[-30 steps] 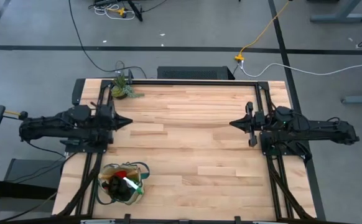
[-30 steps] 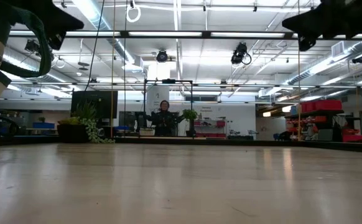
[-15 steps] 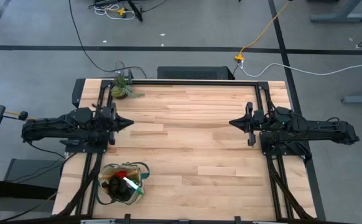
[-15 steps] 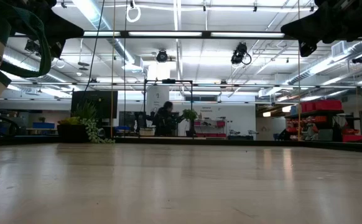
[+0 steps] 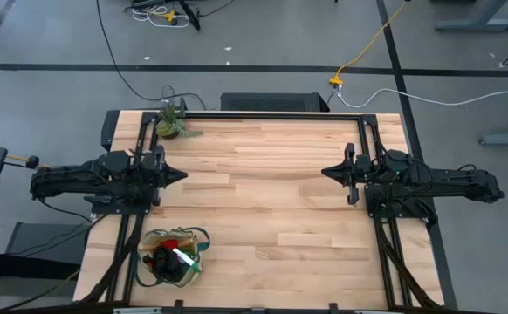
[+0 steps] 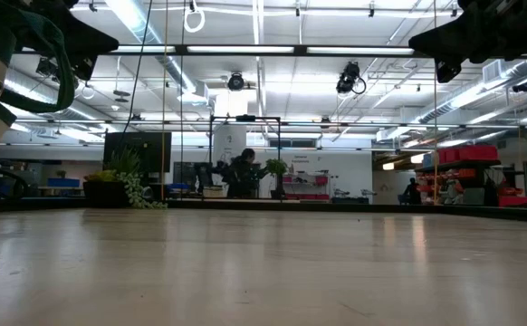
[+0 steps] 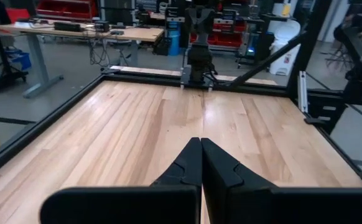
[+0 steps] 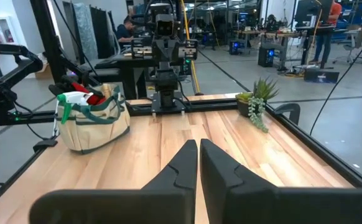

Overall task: Pick & Place Garden tools in Gardening bag
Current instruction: Return to Home Position

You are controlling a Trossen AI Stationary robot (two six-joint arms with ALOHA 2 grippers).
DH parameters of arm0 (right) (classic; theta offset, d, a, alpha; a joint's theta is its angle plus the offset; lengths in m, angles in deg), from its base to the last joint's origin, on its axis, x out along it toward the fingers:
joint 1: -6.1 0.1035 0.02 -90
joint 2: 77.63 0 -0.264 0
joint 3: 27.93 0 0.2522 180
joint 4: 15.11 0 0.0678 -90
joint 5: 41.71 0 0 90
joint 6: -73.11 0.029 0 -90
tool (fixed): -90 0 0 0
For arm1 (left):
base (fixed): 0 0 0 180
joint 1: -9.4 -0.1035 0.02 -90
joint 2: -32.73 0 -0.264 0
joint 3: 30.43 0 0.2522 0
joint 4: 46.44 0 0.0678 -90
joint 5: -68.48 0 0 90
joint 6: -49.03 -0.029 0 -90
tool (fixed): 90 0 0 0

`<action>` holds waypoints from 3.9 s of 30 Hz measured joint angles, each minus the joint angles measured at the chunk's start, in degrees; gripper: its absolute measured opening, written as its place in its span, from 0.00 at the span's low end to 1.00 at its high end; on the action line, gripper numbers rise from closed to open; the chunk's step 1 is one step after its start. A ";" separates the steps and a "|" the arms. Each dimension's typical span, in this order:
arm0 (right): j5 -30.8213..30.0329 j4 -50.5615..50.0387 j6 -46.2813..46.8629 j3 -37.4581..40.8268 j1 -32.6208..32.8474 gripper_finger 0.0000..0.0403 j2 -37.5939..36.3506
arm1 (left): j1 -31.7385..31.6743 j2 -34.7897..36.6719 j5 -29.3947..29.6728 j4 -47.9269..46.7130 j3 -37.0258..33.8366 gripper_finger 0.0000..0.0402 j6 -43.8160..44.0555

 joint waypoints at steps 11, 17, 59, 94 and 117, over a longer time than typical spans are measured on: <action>-0.02 -0.02 -0.02 0.00 0.00 0.06 0.02 | 0.00 0.00 0.07 0.49 -0.39 0.01 -1.90; -0.02 -0.02 -0.02 0.00 0.00 0.06 0.02 | 0.09 2.52 -4.01 7.41 -7.79 0.01 0.05; -0.02 -0.02 -0.04 0.00 0.00 0.06 0.02 | 3.08 10.29 -1.63 17.97 -19.58 0.01 -4.22; -0.02 -0.02 -0.04 0.00 0.00 0.06 0.02 | 3.06 10.05 -1.56 19.96 -19.71 0.08 -3.58; -0.02 -0.02 -0.04 0.00 0.00 0.06 0.02 | 3.06 10.05 -1.59 19.98 -19.74 0.08 -3.56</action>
